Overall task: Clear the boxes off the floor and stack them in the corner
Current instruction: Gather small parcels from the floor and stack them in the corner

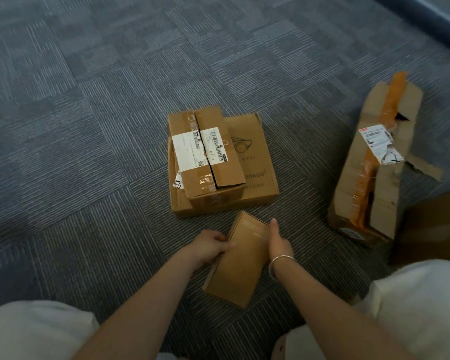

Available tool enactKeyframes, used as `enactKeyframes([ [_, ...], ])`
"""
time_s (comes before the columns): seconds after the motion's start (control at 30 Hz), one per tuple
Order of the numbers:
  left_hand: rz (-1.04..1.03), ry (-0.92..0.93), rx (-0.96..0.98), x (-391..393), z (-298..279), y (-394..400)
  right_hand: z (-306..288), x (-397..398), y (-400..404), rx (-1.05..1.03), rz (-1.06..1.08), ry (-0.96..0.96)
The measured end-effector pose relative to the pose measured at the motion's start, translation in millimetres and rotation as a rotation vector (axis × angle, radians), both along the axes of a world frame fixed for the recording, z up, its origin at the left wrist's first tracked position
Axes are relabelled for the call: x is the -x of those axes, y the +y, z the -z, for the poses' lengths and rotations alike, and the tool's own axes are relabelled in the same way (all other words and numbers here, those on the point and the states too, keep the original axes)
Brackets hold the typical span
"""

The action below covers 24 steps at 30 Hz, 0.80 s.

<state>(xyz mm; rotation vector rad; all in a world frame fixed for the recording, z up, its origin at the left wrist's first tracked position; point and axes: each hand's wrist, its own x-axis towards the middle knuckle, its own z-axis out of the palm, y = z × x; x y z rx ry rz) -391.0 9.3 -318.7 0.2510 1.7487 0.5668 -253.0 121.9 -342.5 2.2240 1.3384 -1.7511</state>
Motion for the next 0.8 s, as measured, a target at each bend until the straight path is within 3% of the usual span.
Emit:
enactKeyframes([
  [0.2, 0.164, 0.174, -0.168, 0, -41, 42, -44, -9, 61, 0.182, 0.181, 0.156],
  [0.33, 0.184, 0.255, -0.294, -2, -69, 69, -77, -29, 120, 0.354, -0.018, 0.216],
  [0.53, 0.088, 0.282, -0.491, -9, -102, 100, -122, -41, 157, 0.366, -0.25, 0.211],
  [0.8, 0.056, 0.394, -0.587, 0, -114, 116, -142, -41, 171, 0.34, -0.026, 0.483],
])
